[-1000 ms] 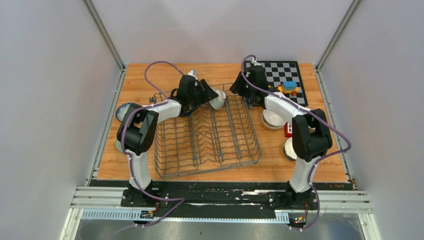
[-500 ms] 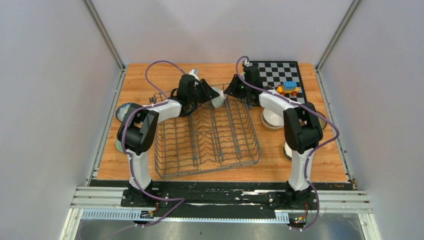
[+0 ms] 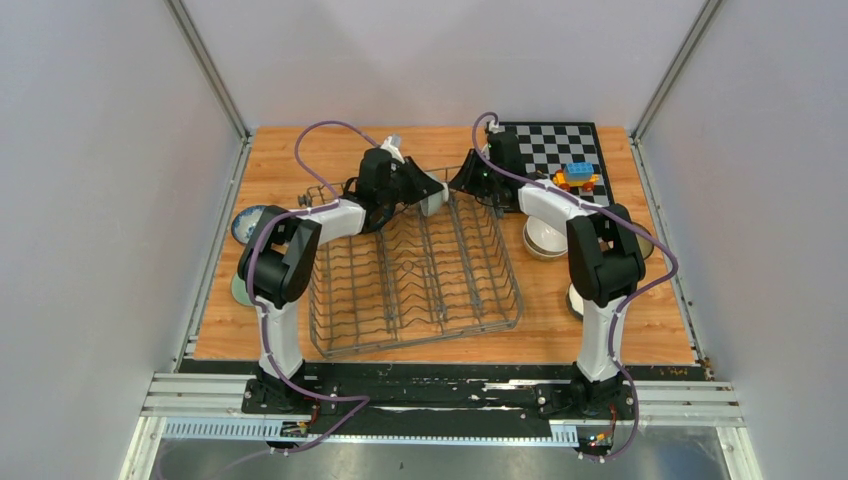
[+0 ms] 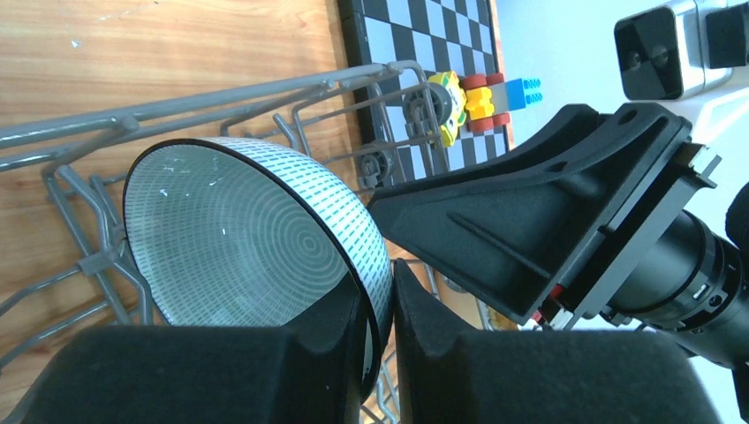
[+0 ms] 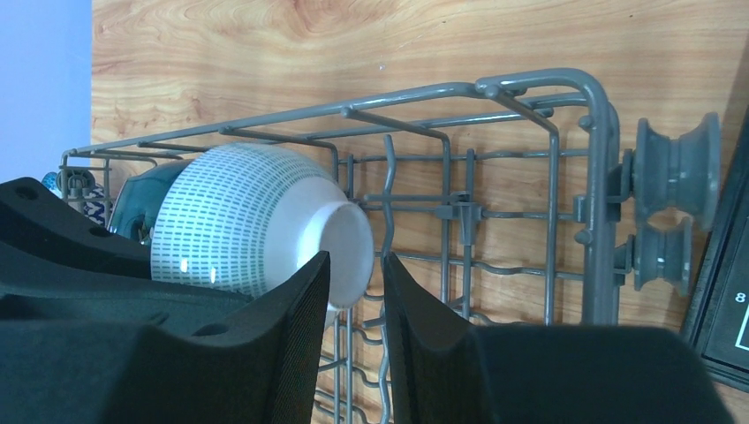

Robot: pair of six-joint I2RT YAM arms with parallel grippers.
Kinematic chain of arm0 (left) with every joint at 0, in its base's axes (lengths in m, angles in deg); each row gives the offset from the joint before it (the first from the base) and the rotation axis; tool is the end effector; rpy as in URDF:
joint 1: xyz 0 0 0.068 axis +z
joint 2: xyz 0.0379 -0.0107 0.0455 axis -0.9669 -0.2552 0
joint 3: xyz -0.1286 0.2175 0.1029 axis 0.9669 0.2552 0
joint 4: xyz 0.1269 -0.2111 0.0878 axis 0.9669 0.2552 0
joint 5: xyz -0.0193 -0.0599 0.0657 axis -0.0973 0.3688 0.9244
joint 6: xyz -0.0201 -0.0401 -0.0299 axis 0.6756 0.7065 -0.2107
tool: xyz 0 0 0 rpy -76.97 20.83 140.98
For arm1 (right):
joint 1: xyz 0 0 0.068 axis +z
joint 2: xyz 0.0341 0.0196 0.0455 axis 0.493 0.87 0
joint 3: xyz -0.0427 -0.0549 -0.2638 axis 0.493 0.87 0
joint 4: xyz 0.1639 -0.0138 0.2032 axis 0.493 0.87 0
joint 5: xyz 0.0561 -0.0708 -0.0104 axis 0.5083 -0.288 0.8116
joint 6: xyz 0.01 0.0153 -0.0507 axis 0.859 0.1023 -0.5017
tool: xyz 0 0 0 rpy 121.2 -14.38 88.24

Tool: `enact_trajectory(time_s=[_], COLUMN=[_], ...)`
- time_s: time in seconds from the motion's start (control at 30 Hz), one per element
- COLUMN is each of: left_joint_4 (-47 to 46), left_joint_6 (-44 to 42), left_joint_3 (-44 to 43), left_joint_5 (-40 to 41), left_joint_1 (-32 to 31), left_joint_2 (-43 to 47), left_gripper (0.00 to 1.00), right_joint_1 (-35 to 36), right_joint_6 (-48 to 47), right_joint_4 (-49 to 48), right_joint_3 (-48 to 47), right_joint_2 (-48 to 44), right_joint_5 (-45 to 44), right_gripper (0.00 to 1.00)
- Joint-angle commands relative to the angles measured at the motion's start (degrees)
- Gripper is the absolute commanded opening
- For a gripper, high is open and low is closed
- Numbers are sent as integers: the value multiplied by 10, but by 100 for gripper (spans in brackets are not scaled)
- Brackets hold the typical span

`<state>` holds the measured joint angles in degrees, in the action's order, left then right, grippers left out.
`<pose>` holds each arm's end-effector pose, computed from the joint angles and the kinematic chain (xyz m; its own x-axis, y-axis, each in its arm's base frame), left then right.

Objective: Unload the bowls from the dish rack
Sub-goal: Pick up the bowl from the dish rack.

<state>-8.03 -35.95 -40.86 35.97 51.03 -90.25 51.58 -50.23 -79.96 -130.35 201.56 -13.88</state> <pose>0.4019 -0.1942 0.1990 -0.7218 -0.4816 -0.4970 0.1927 0.5498 -0.8127 0.4254 0.1833 0.2301 -0.6938 0.3287 -0.6408 -0.2353 0.7375 0.6330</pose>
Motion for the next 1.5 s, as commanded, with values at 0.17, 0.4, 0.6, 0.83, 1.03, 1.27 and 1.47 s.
enact_trajectory(time_s=[0.17,0.4,0.6,0.83,1.03,1.27,1.47], left_joint_4=[-57,-89,-110,-131,-61,280,507], left_joint_6=[13,22,22,38,-15,-345,-638], left_joint_3=[6,12,12,10,17,-11,-17], left_joint_5=[-14,-22,-30,-46,-48,26,200], left_joint_1=[-5,-5,-4,-4,-13,-126,-328], left_joint_2=[7,21,43,88,188,377,502], left_gripper=[4,0,0,0,0,0,0], right_joint_1=[4,2,-4,-6,-11,-49,-19], right_joint_6=[-2,-11,-43,-61,-77,-43,-129], right_joint_4=[-8,-3,37,114,138,138,284], right_joint_3=[-12,-14,-38,-41,18,144,137], right_joint_2=[-3,-23,-56,-161,-320,-535,-659], right_joint_5=[22,18,-6,-99,-187,-39,-23], right_gripper=[32,35,51,67,75,79,77])
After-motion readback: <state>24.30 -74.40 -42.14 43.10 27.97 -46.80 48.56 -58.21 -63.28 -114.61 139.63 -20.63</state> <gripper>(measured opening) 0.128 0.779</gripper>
